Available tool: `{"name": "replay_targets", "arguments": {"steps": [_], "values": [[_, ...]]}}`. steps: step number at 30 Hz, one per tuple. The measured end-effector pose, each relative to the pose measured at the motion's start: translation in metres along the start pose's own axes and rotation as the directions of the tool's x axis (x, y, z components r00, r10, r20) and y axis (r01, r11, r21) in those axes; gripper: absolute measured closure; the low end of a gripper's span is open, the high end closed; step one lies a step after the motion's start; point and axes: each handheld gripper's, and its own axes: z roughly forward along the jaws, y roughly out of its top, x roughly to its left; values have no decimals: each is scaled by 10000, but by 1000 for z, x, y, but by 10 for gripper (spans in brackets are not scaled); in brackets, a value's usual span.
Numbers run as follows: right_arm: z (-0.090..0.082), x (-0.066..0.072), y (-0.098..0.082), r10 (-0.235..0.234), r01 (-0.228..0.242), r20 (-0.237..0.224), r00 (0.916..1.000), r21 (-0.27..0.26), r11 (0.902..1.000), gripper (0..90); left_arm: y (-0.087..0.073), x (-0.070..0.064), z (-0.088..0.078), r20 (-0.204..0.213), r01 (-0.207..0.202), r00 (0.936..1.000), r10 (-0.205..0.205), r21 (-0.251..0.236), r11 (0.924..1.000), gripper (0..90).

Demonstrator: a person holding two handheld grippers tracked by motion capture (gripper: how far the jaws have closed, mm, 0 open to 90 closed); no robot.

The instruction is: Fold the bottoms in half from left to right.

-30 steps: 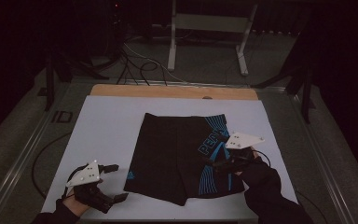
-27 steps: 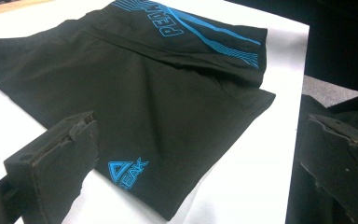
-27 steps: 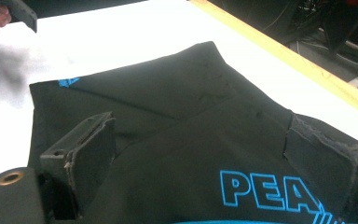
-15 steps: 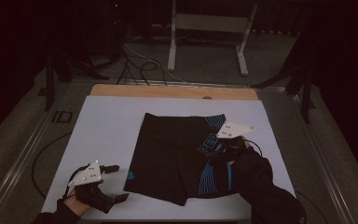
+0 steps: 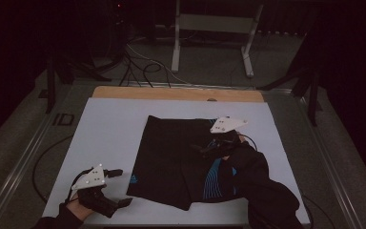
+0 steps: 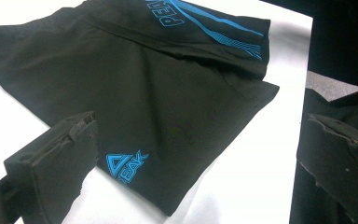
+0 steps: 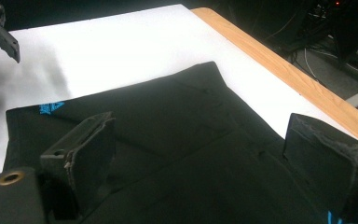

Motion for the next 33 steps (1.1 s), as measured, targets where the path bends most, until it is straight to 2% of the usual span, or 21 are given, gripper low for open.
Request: {"name": "replay_targets", "arguments": {"steps": [3,9,17,23,28,31,33], "values": [[6,0,3,-87,87,-51,9999,-1,10000,92,0,0,1,10,10,10000,-10,45,10000,0],[14,0,6,23,-23,-118,9999,20,10000,92,0,0,2,6,6,10000,-6,105,9999,0],[28,0,14,-106,107,-244,9996,44,9999,92,-1,1,5,-113,49,9999,-44,428,9991,0],[42,2,20,-160,163,-381,9991,84,9998,92,-4,4,10,-446,253,9988,-211,947,9952,0],[52,3,22,-229,239,-469,9986,211,9995,92,-5,8,14,-995,426,9946,-303,1234,9914,0],[56,3,23,-236,250,-527,9983,255,9994,92,-6,10,16,-950,652,9941,-530,1296,9894,0],[59,4,23,-222,239,-570,9981,292,9993,92,-6,12,17,-875,914,9930,-788,1514,9842,0]]}}
